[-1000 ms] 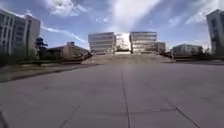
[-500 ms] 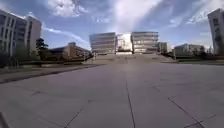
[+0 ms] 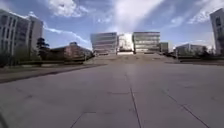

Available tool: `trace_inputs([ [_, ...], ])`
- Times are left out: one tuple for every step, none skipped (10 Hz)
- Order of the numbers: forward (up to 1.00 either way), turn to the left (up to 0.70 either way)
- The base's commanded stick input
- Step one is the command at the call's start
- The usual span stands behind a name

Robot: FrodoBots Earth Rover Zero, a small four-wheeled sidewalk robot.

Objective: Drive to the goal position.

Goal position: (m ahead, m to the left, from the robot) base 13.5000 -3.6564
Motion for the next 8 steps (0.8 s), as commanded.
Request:
trace_inputs([
  [0.70,0.00],
  [0.70,0.00],
  [0.70,0.00],
  [0.70,0.00],
  [0.70,0.00],
  [0.70,-0.01],
  [0.70,-0.04],
  [0.70,-0.07],
])
